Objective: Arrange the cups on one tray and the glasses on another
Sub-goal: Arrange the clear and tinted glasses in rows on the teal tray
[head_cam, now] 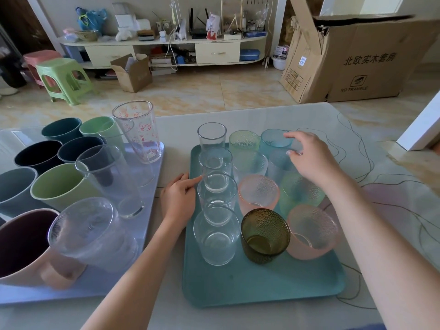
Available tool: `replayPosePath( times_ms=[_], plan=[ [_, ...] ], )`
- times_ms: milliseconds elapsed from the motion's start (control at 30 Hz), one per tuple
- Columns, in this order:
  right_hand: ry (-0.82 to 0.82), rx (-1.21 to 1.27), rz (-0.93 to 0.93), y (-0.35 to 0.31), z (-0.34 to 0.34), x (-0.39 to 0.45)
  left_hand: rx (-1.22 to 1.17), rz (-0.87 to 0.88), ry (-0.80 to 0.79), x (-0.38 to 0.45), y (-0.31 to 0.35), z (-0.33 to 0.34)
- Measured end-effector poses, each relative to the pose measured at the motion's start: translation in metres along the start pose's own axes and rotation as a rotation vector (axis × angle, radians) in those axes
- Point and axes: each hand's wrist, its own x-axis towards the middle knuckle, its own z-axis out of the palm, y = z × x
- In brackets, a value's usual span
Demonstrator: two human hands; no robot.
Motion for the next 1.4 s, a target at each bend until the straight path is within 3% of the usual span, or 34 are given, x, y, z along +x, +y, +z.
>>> replayPosePath(
  times_ms=[267,400,500,600,1000,1133,1267,1400],
  plan=[
    [-0.009,0.079,0.049,0.004,-0.003,-0.004,0.012,0.005,-0.002,-0.001,0.001,-0.001],
    [0.032,-0.026,0.158,0.008,-0.021,-0.017,0.016,-0.009,-0.002,-0.002,0.005,-0.003],
    [-0.088,-0.092,0.3,0.017,-0.034,-0.037,0.03,-0.007,0.01,-0.004,0.008,-0.004],
    [-0.233,0.02,0.346,0.024,-0.032,-0.053,0.027,-0.033,0.008,-0.005,0.009,-0.004],
    [-0.282,0.119,0.258,0.02,-0.031,-0.065,0.026,-0.022,0.025,-0.007,0.012,-0.004],
    [-0.32,0.151,0.312,0.019,-0.045,-0.073,0.024,-0.012,0.007,-0.004,0.007,-0.003],
    [-0.474,0.155,0.417,0.015,-0.057,-0.09,0.036,-0.043,-0.006,-0.001,0.003,-0.002],
    [-0.598,0.154,0.398,0.009,-0.059,-0.104,0.026,-0.03,-0.014,-0.001,0.003,-0.002]
  ],
)
